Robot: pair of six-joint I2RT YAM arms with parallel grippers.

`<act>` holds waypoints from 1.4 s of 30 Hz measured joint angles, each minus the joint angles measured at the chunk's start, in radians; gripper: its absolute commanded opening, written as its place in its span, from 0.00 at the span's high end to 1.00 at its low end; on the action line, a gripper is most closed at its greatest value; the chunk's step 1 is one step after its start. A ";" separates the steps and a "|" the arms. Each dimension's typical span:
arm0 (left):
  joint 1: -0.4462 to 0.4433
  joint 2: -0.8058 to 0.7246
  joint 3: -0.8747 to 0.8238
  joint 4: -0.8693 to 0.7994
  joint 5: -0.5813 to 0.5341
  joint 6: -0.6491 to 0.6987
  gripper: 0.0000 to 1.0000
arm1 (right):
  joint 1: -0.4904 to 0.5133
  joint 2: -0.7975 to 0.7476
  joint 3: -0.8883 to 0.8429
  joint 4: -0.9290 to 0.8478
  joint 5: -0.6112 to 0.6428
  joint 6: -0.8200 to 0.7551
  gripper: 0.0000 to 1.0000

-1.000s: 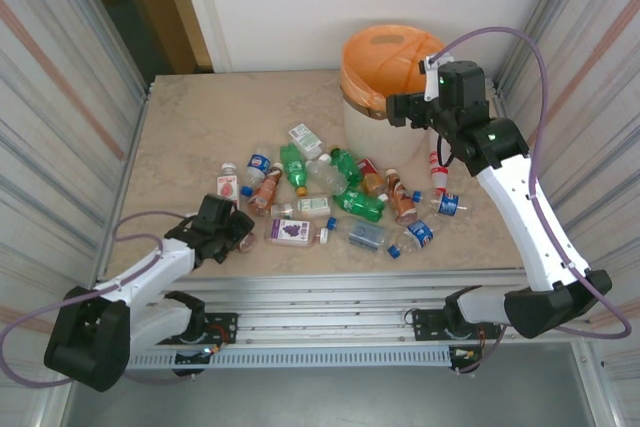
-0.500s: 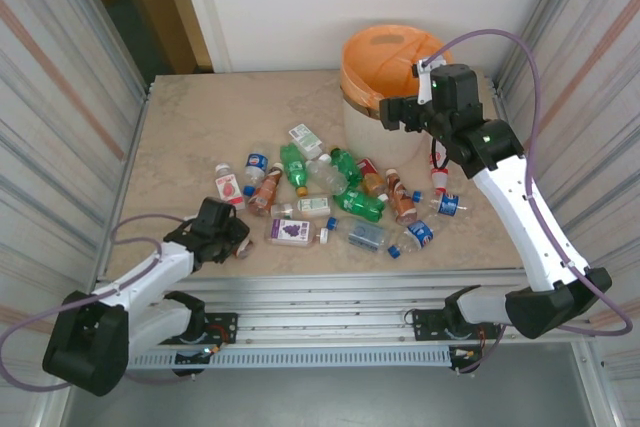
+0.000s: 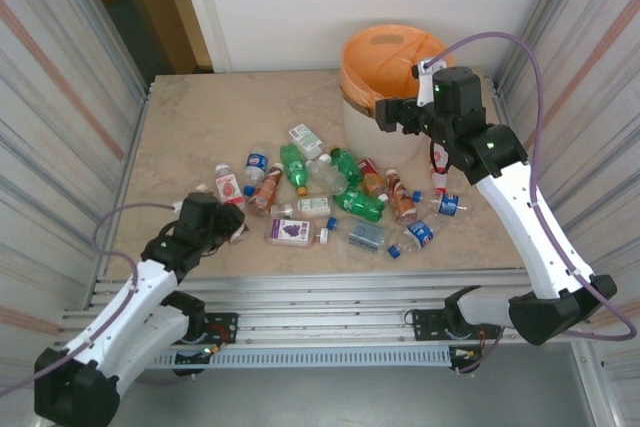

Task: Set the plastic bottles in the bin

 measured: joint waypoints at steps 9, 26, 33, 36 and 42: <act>-0.026 -0.013 0.036 0.196 0.122 0.283 0.53 | 0.038 0.005 -0.002 0.027 -0.175 0.086 0.02; -0.220 0.213 0.144 0.640 0.293 0.557 0.53 | 0.239 0.262 0.041 0.169 -0.504 0.219 0.02; -0.237 0.238 0.151 0.671 0.301 0.567 0.53 | 0.270 0.310 0.043 0.229 -0.577 0.262 0.13; -0.240 0.244 0.156 0.678 0.306 0.567 0.53 | 0.277 0.335 0.048 0.247 -0.600 0.278 0.21; -0.244 0.245 0.161 0.679 0.307 0.567 0.53 | 0.283 0.391 0.064 0.269 -0.626 0.298 0.48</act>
